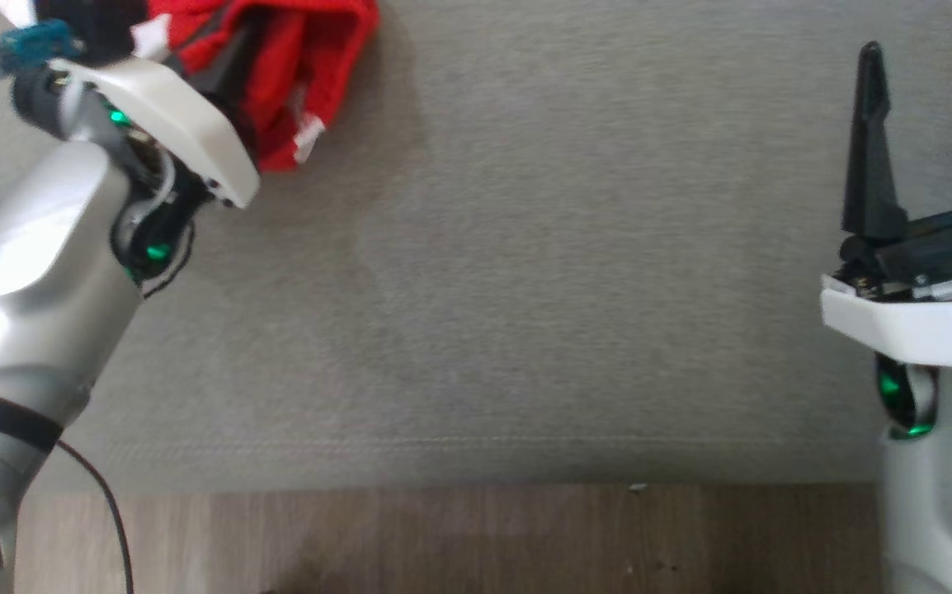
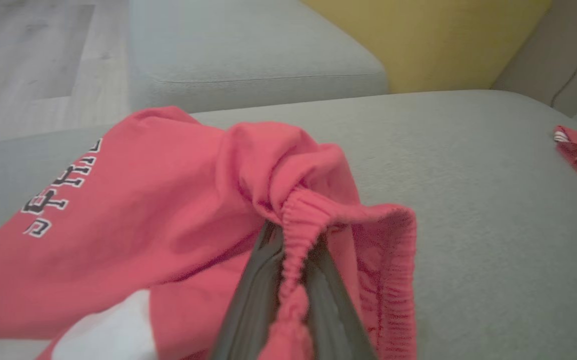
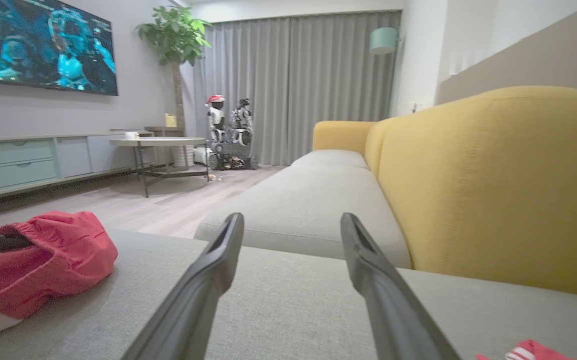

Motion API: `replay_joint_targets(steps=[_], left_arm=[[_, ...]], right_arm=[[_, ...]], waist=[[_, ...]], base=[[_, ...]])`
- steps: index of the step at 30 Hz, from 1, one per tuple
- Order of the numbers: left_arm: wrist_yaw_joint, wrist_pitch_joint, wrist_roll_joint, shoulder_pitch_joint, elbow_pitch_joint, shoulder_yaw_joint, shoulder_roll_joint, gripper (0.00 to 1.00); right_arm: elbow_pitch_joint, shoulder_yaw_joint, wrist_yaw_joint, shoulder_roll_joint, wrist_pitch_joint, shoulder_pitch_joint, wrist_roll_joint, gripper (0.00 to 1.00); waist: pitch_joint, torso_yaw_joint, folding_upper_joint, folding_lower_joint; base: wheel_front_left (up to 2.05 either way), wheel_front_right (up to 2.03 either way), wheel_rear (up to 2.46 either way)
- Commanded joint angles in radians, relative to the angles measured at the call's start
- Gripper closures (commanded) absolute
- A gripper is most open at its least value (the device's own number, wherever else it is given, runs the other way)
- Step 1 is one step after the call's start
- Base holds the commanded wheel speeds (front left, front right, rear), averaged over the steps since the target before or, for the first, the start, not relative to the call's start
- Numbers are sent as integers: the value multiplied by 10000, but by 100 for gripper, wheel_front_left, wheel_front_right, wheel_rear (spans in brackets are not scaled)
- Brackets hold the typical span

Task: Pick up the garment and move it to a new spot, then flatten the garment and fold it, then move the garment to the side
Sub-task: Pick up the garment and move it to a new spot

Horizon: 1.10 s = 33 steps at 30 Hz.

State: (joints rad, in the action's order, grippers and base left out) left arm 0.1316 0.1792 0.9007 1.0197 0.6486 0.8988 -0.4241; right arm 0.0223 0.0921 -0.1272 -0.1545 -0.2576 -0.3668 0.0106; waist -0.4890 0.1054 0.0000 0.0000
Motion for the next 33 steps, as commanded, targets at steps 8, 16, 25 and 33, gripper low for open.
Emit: replay_joint_targets(steps=[8,16,25,33], left_arm=[[-10,-71,277,851,-1189,576,-464,100],[-10,-499,454,1182,-1632,1109,-373,100],[-236,-102,197,457,162,1760,455,100],[-923,803,-1024,155,1464,1903,1463,0]], right_arm=[[261,340,-35,768,-42,490,-316,0],[274,366,-35,1023,-42,465,-590,0],[258,763,-35,1040,-42,402,-1263,0],[95,774,-35,1041,-42,643,-1259,0]], waist=[[818,-1773,0,0],[891,-2854,0,0],[605,-3399,0,0],[1019,-3066,0,0]], base=[[0,0,0],[0,0,0],[0,0,0],[0,0,0]])
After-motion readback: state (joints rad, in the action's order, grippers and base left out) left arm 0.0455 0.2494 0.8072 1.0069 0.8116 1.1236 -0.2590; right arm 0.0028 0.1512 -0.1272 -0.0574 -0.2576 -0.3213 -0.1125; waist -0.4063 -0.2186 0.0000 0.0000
